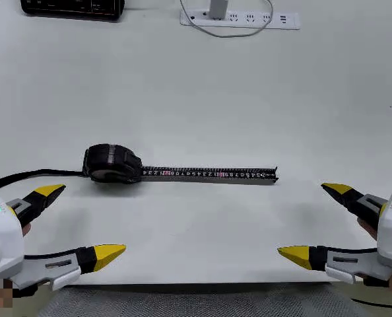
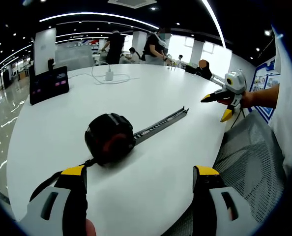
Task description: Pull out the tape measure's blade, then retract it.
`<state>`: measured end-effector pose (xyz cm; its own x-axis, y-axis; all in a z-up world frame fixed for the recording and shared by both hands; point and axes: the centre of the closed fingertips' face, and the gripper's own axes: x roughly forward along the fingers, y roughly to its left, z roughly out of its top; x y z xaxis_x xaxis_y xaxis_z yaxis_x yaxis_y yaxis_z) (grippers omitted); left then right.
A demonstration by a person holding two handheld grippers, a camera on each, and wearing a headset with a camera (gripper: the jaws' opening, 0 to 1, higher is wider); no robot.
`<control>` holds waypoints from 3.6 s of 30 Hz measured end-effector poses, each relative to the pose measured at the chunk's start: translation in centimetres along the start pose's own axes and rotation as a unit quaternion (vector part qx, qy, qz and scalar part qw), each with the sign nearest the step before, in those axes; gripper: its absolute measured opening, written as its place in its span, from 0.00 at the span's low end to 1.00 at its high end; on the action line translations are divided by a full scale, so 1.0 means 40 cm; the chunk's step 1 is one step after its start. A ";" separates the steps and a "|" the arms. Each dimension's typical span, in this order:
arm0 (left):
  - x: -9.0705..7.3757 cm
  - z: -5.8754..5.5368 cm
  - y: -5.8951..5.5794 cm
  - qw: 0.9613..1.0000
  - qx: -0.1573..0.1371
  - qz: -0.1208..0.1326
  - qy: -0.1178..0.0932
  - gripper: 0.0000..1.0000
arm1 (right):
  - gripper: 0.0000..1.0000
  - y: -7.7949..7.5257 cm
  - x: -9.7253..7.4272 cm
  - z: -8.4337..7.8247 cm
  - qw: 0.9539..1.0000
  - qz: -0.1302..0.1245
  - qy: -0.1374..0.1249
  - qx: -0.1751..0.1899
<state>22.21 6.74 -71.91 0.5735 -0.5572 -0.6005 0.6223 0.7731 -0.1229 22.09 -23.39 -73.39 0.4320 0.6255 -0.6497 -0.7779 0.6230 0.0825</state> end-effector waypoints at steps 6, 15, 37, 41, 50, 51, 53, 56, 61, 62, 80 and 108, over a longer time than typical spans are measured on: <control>0.019 0.018 0.015 1.000 -0.011 0.016 -0.008 0.85 | 0.85 -0.003 -0.002 -0.001 1.000 -0.001 0.000 0.001; 0.047 0.039 0.037 0.999 -0.035 0.033 -0.014 0.85 | 0.85 -0.008 -0.001 0.004 1.000 -0.002 -0.002 0.000; 0.107 0.062 0.061 0.994 -0.087 0.061 -0.028 0.83 | 0.84 -0.038 -0.005 0.015 1.000 -0.010 -0.006 0.003; 0.113 0.064 0.061 0.992 -0.101 0.062 -0.034 0.83 | 0.84 -0.041 -0.004 0.014 1.000 -0.011 -0.007 0.003; 0.124 0.067 0.064 0.989 -0.114 0.081 -0.038 0.82 | 0.83 -0.045 0.004 0.020 1.000 -0.004 -0.008 0.000; 0.124 0.067 0.065 0.989 -0.116 0.083 -0.038 0.82 | 0.82 -0.047 0.005 0.021 1.000 -0.002 -0.008 0.000; 0.125 0.069 0.067 0.988 -0.122 0.087 -0.043 0.82 | 0.82 -0.054 0.006 0.025 1.000 -0.002 -0.008 -0.005; 0.125 0.068 0.071 0.987 -0.123 0.097 -0.042 0.80 | 0.80 -0.057 0.010 0.029 1.000 0.008 -0.005 -0.013; 0.130 0.067 0.074 0.985 -0.129 0.107 -0.044 0.79 | 0.77 -0.077 0.021 0.038 1.000 0.019 0.000 -0.021; 0.131 0.068 0.074 0.985 -0.130 0.108 -0.045 0.80 | 0.75 -0.079 0.024 0.039 0.999 0.022 0.002 -0.024; 0.143 0.073 0.101 0.968 -0.172 0.168 -0.066 0.75 | 0.59 -0.104 0.065 0.070 0.995 0.056 0.030 -0.083; 0.147 0.065 0.141 0.953 -0.210 0.209 -0.069 0.61 | 0.38 -0.134 0.137 0.060 0.979 0.110 0.081 -0.151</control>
<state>30.49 7.04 -74.09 0.8065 -0.1867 -0.5611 0.0731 0.9730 -0.2187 29.72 -22.19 -75.58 0.1805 0.6311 -0.7544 -0.9539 0.2992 0.0221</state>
